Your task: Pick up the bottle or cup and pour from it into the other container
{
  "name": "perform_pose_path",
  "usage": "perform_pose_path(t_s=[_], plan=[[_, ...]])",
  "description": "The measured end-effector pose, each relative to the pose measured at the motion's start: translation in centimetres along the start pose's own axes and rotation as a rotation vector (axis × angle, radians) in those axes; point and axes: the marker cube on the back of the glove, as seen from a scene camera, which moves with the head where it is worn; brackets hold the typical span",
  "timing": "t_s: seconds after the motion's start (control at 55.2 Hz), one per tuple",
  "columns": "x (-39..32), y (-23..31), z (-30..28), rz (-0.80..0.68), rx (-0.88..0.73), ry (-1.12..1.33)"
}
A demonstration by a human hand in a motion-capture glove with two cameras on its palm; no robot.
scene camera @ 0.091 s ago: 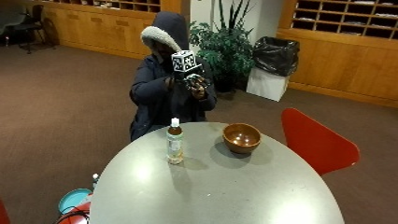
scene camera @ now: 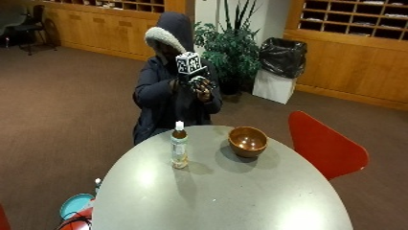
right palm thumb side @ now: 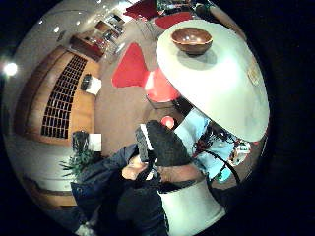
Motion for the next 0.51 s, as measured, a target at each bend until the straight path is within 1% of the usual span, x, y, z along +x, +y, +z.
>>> perform_pose_path(t_s=[0.091, 0.326, 0.508], plan=[[0.3, -0.5, -0.2, -0.005, -0.002, -0.003], [0.0, 0.2, 0.0, -0.010, 0.002, 0.006], [2.1, 0.3, -0.4, 0.001, 0.012, 0.012]])
